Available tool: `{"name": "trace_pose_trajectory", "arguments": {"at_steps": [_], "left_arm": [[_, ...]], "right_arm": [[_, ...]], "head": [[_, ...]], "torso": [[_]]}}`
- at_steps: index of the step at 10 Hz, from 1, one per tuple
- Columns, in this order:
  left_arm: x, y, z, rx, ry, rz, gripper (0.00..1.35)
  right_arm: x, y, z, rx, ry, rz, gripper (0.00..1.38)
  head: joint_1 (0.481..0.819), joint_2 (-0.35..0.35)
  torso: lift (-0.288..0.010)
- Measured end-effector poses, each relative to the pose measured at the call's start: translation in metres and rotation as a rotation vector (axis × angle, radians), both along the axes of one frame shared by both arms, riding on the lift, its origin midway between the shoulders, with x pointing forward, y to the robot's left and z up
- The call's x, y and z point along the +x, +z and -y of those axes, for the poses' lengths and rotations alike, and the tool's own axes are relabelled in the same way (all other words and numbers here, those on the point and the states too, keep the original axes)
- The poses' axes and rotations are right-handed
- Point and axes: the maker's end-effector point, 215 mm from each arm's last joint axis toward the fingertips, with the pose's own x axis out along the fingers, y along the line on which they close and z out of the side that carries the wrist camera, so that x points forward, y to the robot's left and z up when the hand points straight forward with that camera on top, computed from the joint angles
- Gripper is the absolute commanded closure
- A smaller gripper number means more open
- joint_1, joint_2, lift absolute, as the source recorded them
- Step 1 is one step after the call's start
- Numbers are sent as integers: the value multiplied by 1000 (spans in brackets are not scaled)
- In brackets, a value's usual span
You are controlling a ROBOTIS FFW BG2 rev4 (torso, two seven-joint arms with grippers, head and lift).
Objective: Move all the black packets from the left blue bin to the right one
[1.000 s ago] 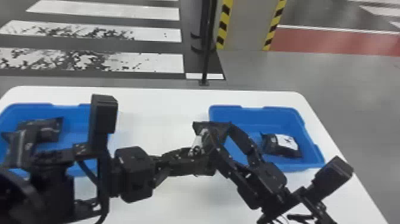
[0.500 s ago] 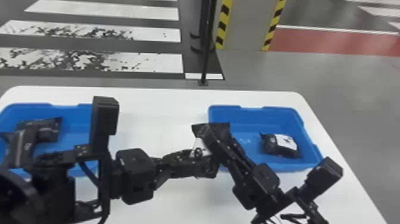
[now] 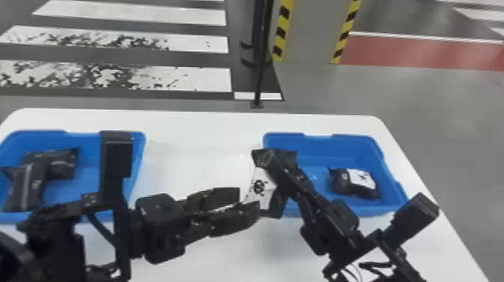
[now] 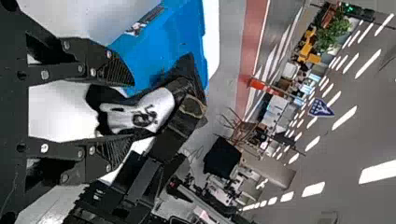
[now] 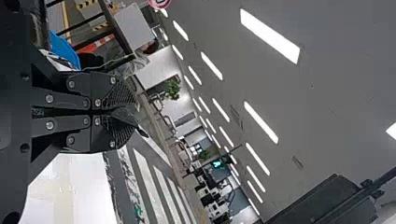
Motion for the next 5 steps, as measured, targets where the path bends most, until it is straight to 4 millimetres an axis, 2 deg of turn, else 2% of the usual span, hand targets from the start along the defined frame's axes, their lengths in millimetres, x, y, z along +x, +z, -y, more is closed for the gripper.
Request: {"name": "trace_pose_trajectory", "arguments": {"at_steps": [3, 5], "left_arm": [[0, -6, -25, -6, 59, -18, 174], [1, -6, -43, -6, 103, -22, 176]], "right_arm": [[37, -6, 42, -114, -70, 32, 1279], [71, -24, 71, -191, -116, 17, 1279]], "head": [[695, -138], [695, -147]], "torso": [[-185], [-185]]}}
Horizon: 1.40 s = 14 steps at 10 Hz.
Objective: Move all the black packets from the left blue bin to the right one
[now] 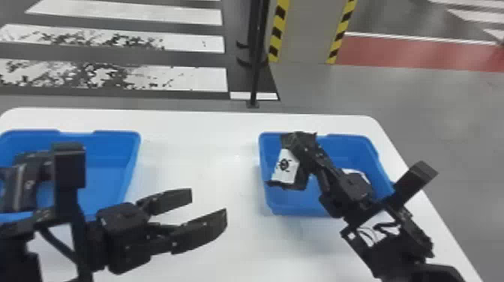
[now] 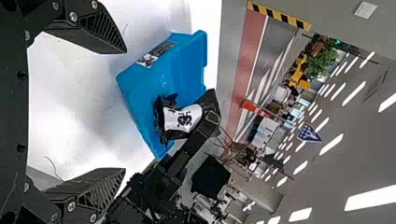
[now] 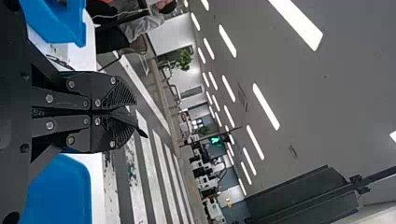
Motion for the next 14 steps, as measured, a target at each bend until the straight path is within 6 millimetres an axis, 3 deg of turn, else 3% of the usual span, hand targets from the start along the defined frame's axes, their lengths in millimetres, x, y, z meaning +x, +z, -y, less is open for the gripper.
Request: {"name": "trace_pose_trajectory", "arguments": {"at_steps": [3, 4, 6, 7, 9, 10, 11, 14], "left_arm": [[5, 2, -26, 12, 61, 7, 176], [8, 3, -34, 18, 82, 14, 176], [11, 6, -48, 28, 115, 26, 176], [13, 7, -55, 34, 130, 31, 176], [18, 6, -72, 58, 166, 36, 176], [22, 4, -87, 81, 200, 40, 176], [28, 2, -110, 112, 250, 45, 176], [38, -7, -185, 217, 406, 35, 176]], "right_arm": [[47, -36, 43, -113, -71, -72, 1200], [59, -49, 57, -136, -95, -98, 1047], [66, -59, 82, -160, -144, -121, 257], [63, -63, 92, -168, -167, -130, 50], [47, -61, 109, -190, -211, -128, 145], [32, -55, 108, -198, -217, -114, 150], [15, -47, 99, -200, -212, -97, 153], [-35, -29, 66, -161, -230, -73, 154]], "head": [[695, -159], [695, -163], [695, -172], [695, -176], [695, -181], [695, -164], [695, -144], [695, 11]], "torso": [[-185], [-185], [-185], [-185], [-185], [-185], [-185], [-185]]}}
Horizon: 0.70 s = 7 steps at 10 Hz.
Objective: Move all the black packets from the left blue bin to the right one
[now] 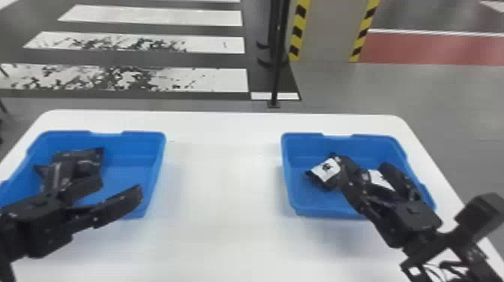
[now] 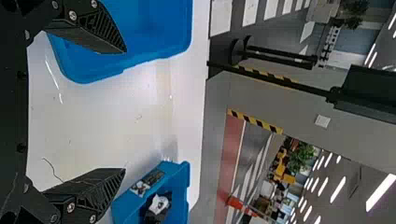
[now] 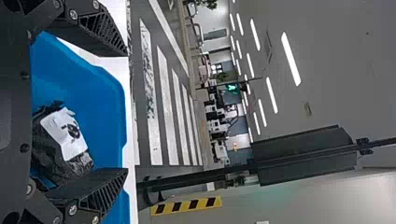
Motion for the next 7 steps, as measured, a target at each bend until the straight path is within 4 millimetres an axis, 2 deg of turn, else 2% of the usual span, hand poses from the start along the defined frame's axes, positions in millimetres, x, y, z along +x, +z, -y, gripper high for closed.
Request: {"name": "trace_pose_trajectory", "arguments": {"at_steps": [3, 5, 7], "left_arm": [[10, -3, -66, 93, 143, -13, 173], [23, -6, -101, 128, 215, -24, 171], [38, -15, -137, 161, 288, -62, 171]], "right_arm": [[-46, 15, -26, 48, -8, -5, 156], [-70, 7, -34, 83, -5, -44, 156], [-83, -2, -34, 112, -10, -80, 156]], "head": [[695, 137], [695, 190], [695, 244]], "torso": [[-185], [-185], [-185]]}}
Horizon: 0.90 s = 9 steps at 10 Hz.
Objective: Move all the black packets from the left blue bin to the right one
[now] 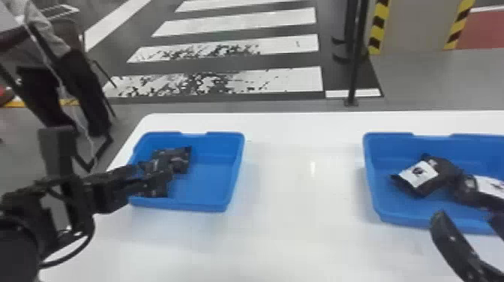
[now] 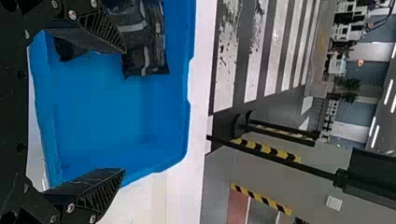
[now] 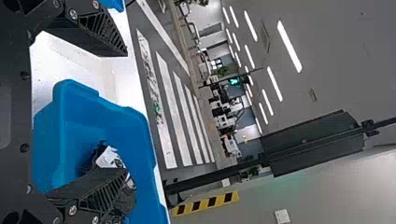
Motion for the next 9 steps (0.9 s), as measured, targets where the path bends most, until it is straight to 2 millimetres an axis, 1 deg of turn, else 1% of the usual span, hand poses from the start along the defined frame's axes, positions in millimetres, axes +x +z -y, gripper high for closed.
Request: {"name": "trace_pose_trajectory", "arguments": {"at_steps": [2, 4, 5, 6, 9], "left_arm": [[3, -22, -34, 18, 91, -72, 171], [13, -47, -58, 9, 159, -134, 174], [20, -57, -65, 2, 181, -157, 174], [28, -65, -68, -8, 186, -177, 173], [50, -89, -66, -23, 194, -260, 180]], "right_arm": [[-3, -6, 0, 13, -1, -19, 156], [-3, -9, 0, 20, 5, -30, 156], [-3, -11, -1, 23, 9, -35, 156], [-3, -12, -2, 25, 13, -40, 156], [-3, -17, -4, 38, 21, -53, 156]], "head": [[695, 291], [695, 316], [695, 328], [695, 330], [695, 321]], "torso": [[-185], [-185], [-185], [-185], [-185]]}}
